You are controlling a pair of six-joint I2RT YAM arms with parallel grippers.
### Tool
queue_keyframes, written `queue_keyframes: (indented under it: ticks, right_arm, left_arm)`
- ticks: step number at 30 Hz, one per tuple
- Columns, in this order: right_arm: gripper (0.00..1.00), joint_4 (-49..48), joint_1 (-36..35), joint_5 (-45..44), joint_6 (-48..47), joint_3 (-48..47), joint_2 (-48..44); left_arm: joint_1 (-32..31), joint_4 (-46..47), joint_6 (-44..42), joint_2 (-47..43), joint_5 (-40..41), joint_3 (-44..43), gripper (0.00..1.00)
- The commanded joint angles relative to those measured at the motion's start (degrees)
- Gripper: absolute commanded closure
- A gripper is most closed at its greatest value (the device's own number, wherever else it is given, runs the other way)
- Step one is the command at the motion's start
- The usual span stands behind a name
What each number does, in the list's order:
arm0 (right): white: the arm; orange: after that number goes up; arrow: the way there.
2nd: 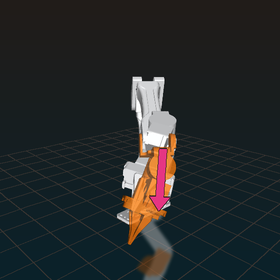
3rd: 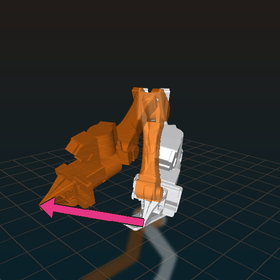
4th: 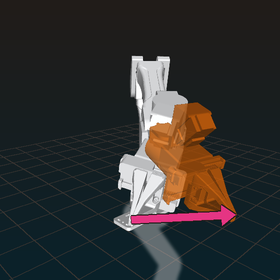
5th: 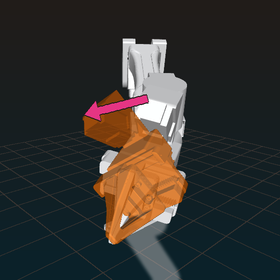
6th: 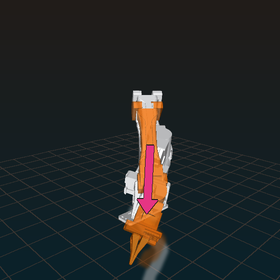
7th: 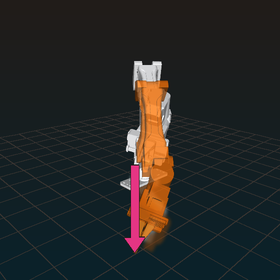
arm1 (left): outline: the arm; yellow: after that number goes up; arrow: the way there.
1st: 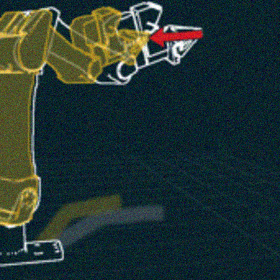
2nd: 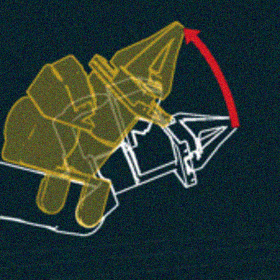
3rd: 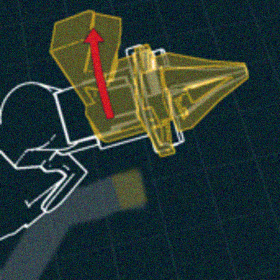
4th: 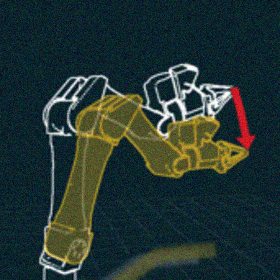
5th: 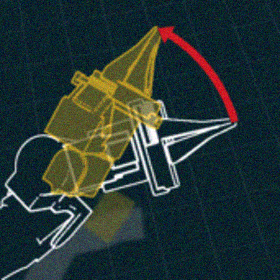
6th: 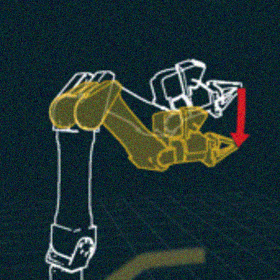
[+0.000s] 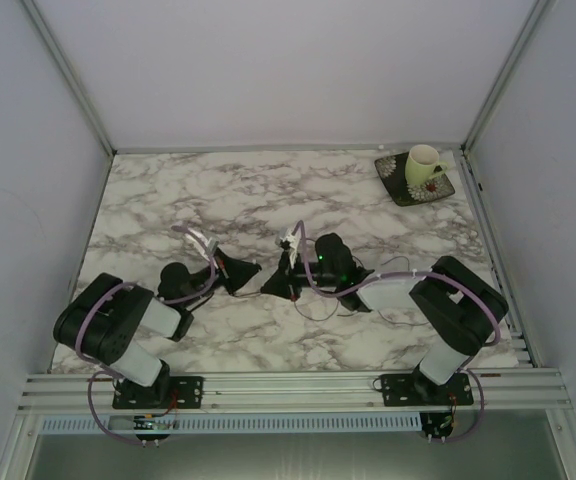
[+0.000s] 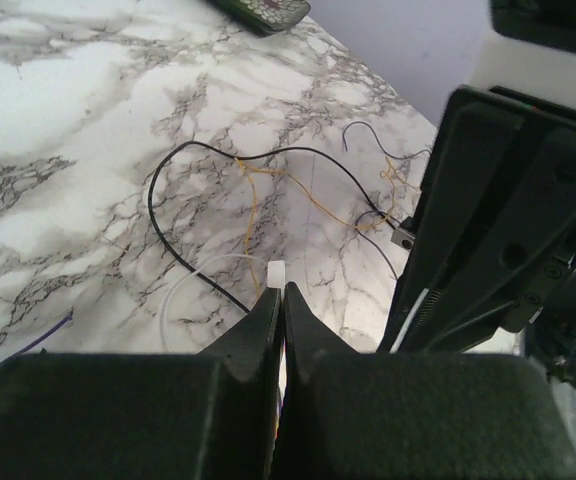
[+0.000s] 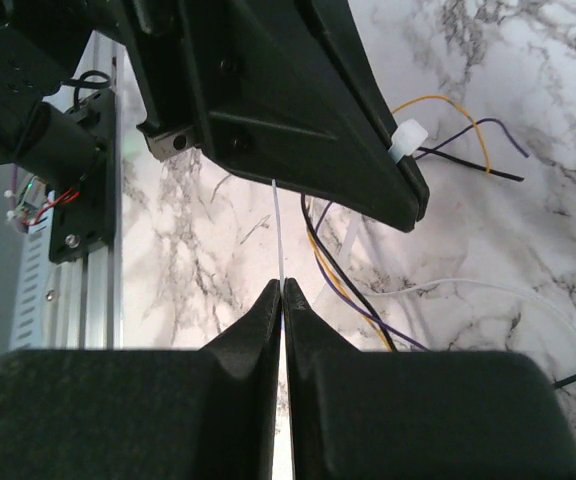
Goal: Zip-tie the wires
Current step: Tie the cable at the center of the board.
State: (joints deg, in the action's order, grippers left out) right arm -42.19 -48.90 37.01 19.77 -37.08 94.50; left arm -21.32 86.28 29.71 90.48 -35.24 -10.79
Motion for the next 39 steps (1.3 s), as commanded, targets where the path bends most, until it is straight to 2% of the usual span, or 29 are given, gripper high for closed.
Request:
queue_keyframes:
  ticks: [1,7,14,21,32,39]
  right_arm:
    - [1.0,3.26,0.65,4.4,1.74,-3.76,-0.01]
    - [1.0,8.37,1.42,7.46,3.09,-6.05,-0.1]
    - [1.0,14.24,2.64,12.44,3.83,-7.04,-0.57]
    - [1.0,15.92,4.08,17.93,4.32,-6.9,-1.86]
    - [1.0,19.27,6.07,24.71,3.08,-10.48,0.2]
    - [1.0,25.77,6.92,27.3,-0.62,-13.74,2.29]
  left_arm:
    - [-3.18,6.63,-12.05,-3.52,5.26,1.81,1.0]
    - [-5.53,0.95,-17.93,-8.13,8.72,2.81,1.0]
    - [-8.32,-10.26,-24.33,-15.5,12.55,2.02,1.0]
    - [-11.48,-17.08,-29.88,-20.54,17.99,2.68,1.0]
    - [-15.38,-21.95,-33.77,-22.54,22.33,2.54,1.0]
    - [-16.07,-22.71,-34.43,-23.48,23.1,2.55,1.0]
